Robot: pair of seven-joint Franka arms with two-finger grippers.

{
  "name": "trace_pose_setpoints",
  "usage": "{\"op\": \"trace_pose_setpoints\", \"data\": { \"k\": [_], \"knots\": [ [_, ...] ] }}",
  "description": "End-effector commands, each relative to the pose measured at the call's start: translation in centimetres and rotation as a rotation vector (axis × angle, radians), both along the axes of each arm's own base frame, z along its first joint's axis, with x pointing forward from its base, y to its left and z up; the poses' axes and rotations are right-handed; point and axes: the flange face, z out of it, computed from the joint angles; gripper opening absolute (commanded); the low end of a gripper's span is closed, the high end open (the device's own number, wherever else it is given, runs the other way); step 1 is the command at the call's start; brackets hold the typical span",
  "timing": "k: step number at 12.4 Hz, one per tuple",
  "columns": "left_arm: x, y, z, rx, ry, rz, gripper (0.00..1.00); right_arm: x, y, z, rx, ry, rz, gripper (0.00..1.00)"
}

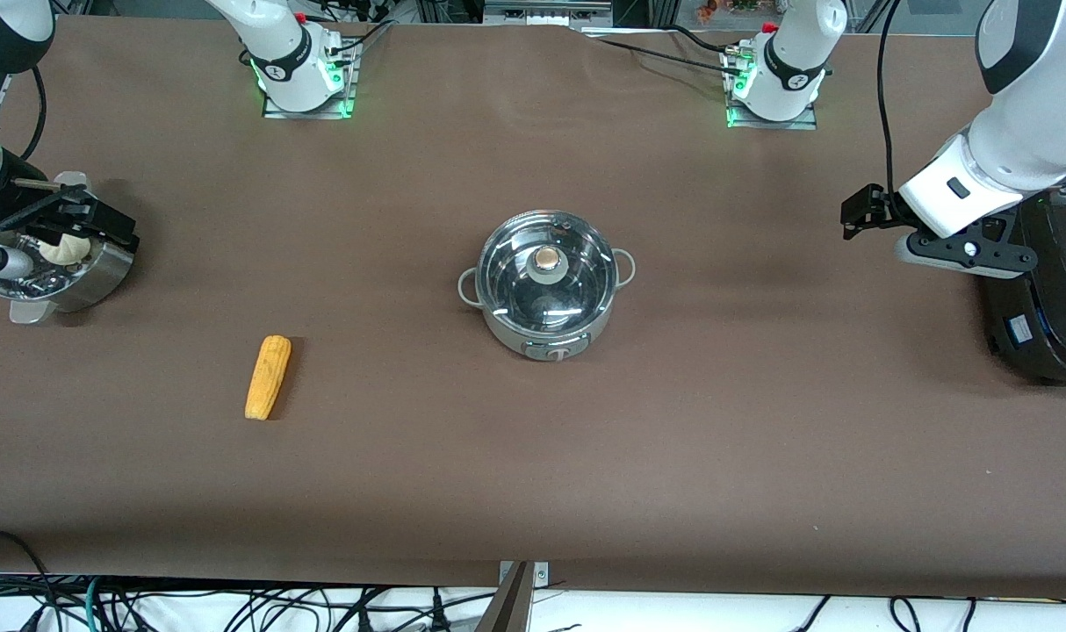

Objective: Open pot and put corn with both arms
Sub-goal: 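Move the right gripper toward the corn while the left gripper reaches the lid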

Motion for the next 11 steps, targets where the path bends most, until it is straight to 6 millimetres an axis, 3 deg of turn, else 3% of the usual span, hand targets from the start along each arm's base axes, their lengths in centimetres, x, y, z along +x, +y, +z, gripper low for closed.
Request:
{"op": "trace_pose_setpoints", "data": {
  "k": [1,8,10,11],
  "knots": [
    [-0.1,0.0,0.9,-0.013,-0.001,-0.010,1.00,0.2,-0.4,0.8,0.014,0.002,-0.010,1.00],
    [-0.1,-0.5,0.8,-0.021,0.002,0.015,1.00,0.2,-0.3,0.8,0.014,0.002,-0.008,1.00],
    [0.1,-1.7,0.1,-0.040,0.017,0.021,1.00,0.2,-0.3,0.7,0.015,0.004,-0.010,1.00],
    [-0.2,-3.6,-0.1,-0.075,0.027,0.010,1.00,0.2,-0.3,0.7,0.015,0.004,-0.010,1.00]
  ]
}}
